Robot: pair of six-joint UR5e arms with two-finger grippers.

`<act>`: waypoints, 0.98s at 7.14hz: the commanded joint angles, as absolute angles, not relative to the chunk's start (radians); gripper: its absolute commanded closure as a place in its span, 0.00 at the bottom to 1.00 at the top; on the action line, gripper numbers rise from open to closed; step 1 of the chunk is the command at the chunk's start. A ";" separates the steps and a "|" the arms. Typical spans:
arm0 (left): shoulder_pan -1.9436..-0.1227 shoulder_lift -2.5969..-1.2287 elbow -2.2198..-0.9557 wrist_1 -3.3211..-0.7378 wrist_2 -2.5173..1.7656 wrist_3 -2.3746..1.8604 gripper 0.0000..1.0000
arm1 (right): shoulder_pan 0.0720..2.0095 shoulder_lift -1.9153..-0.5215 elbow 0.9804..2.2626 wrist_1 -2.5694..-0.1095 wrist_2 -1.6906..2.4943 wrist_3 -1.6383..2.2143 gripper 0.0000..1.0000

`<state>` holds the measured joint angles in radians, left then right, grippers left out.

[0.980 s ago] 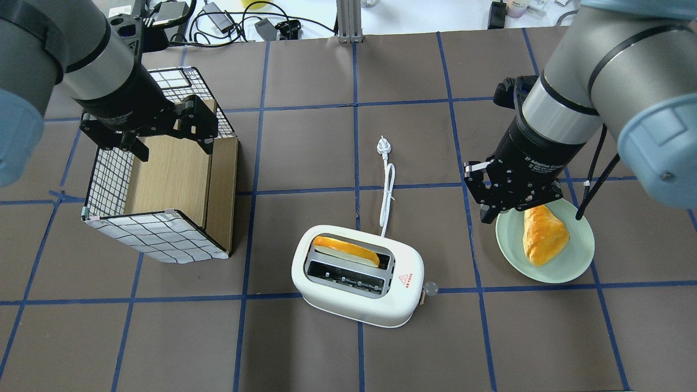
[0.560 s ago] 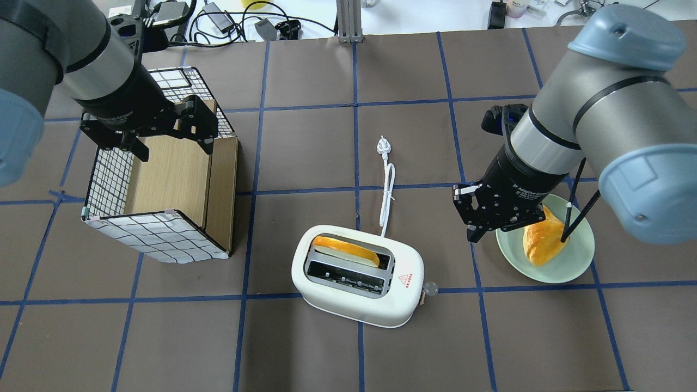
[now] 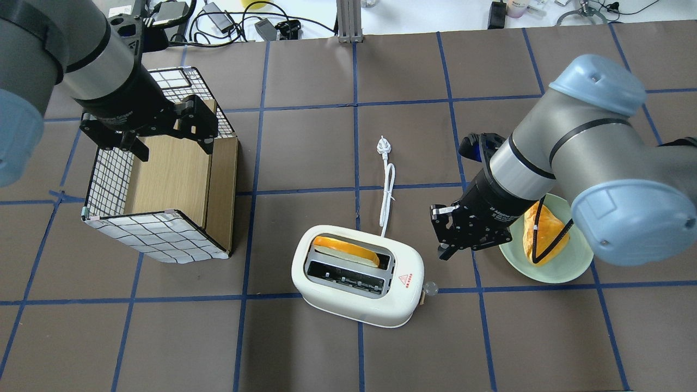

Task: Press toaster with right arm
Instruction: 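Move the right gripper down toward the toaster's side lever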

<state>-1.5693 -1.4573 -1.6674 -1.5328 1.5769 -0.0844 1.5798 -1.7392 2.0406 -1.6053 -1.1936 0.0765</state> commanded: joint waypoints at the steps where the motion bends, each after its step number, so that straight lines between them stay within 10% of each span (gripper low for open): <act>1: -1.569 -1.457 -1.667 -1.532 1.577 -0.084 0.00 | 1.580 -1.736 2.103 -1.638 -1.163 0.061 1.00; 7: -1.569 -1.457 -1.667 -1.534 1.577 -0.084 0.00 | 1.575 -1.735 2.122 -1.565 -1.166 0.058 1.00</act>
